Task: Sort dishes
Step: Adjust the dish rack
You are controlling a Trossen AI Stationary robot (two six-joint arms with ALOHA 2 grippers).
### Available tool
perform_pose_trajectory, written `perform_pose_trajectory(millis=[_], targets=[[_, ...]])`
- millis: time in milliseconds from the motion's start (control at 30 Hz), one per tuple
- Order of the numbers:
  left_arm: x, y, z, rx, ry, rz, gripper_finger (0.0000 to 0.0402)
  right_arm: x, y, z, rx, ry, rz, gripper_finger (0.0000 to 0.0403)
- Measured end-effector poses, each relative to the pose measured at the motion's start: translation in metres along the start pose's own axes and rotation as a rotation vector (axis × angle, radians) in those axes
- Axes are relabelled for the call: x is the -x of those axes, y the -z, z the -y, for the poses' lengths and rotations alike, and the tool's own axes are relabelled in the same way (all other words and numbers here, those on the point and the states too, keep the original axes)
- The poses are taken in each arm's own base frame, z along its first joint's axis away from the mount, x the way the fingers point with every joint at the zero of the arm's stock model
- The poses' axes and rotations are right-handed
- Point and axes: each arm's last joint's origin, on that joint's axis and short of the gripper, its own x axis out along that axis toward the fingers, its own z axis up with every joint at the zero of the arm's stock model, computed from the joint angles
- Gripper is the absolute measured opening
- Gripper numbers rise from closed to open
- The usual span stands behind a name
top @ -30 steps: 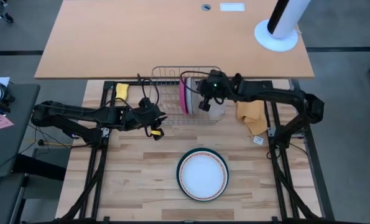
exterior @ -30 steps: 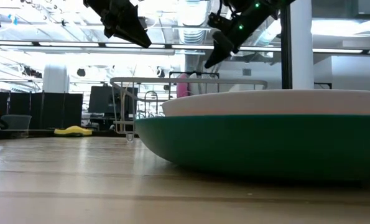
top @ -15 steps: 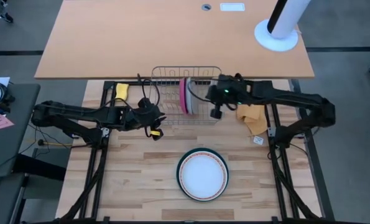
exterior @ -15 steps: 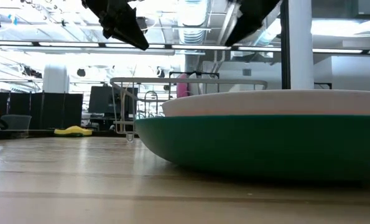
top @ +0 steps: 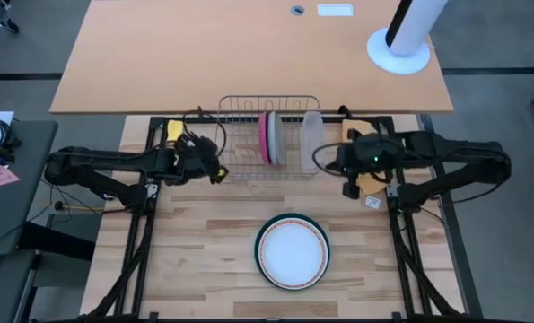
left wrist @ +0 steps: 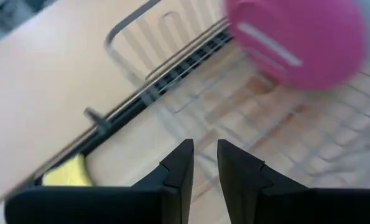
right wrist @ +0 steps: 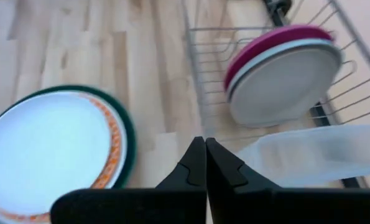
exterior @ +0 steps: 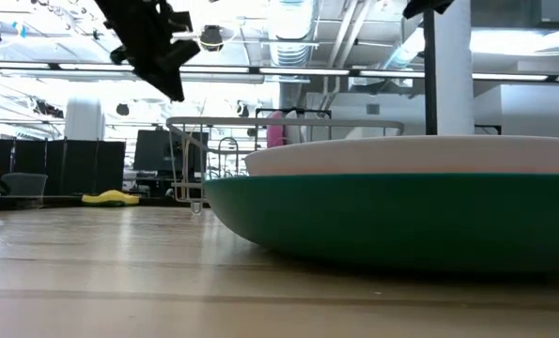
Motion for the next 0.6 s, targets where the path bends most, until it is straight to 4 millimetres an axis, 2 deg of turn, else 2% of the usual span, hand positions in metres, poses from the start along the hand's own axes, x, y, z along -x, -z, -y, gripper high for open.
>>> perform_pose_trajectory(millis=[167, 333, 433, 600], targets=[[-0.015, 0.001, -0.015, 0.048, -0.094, -0.063, 0.0068, -0.004, 0.006, -0.013, -0.007, -0.038, -0.057, 0.0000], [-0.031, 0.015, -0.023, 0.079, -0.158, -0.113, 0.0067, -0.017, 0.013, -0.023, -0.030, -0.049, -0.108, 0.0000], [-0.040, 0.023, -0.030, 0.077, -0.195, -0.161, 0.0057, -0.023, 0.017, -0.025, -0.025, -0.047, -0.148, 0.0000], [-0.046, 0.023, -0.038, 0.088, -0.192, -0.201, 0.0029, -0.030, 0.018, -0.025, -0.025, -0.036, -0.171, 0.0000]])
